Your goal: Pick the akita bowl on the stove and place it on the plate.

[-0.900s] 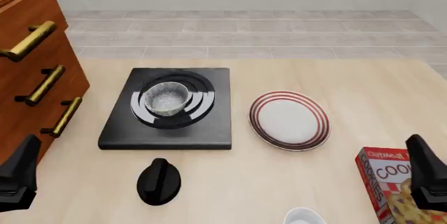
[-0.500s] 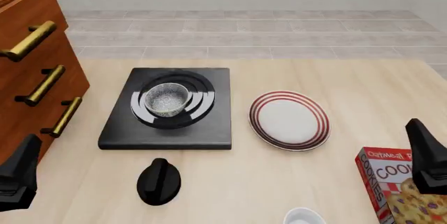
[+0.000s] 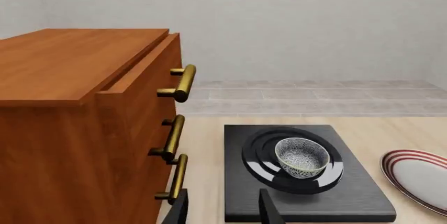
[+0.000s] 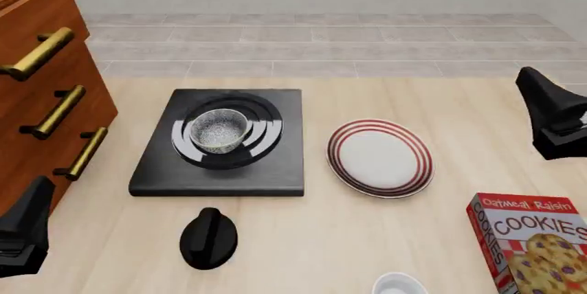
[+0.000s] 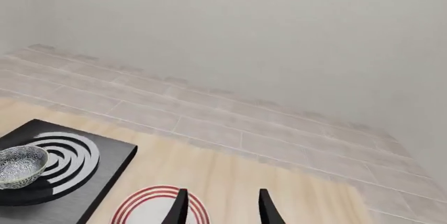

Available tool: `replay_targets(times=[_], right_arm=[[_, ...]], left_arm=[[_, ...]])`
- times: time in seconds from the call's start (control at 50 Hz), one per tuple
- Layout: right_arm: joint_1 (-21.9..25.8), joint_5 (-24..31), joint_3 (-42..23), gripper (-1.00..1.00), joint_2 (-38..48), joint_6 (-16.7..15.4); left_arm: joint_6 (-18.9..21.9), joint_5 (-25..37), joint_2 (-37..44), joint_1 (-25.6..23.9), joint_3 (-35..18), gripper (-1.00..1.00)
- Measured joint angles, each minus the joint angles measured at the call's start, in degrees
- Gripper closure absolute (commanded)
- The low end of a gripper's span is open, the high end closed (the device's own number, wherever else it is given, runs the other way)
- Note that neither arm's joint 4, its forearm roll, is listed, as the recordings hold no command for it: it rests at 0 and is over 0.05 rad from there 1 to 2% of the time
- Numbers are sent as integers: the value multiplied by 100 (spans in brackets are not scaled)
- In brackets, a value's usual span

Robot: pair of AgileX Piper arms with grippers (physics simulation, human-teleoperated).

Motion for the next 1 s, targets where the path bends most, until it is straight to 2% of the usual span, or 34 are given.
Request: replay_targets(times=[0.34,0.58,1.0], right_arm=[[474,555,-1701,-100,1541,-33],[926,1150,-3056,-100,2818,167],[1530,1862,-4644,-100,4432,595]], left_arm=[[0,0,0,0,0,-100],[0,0,0,0,0,-100],[0,0,0,0,0,-100]])
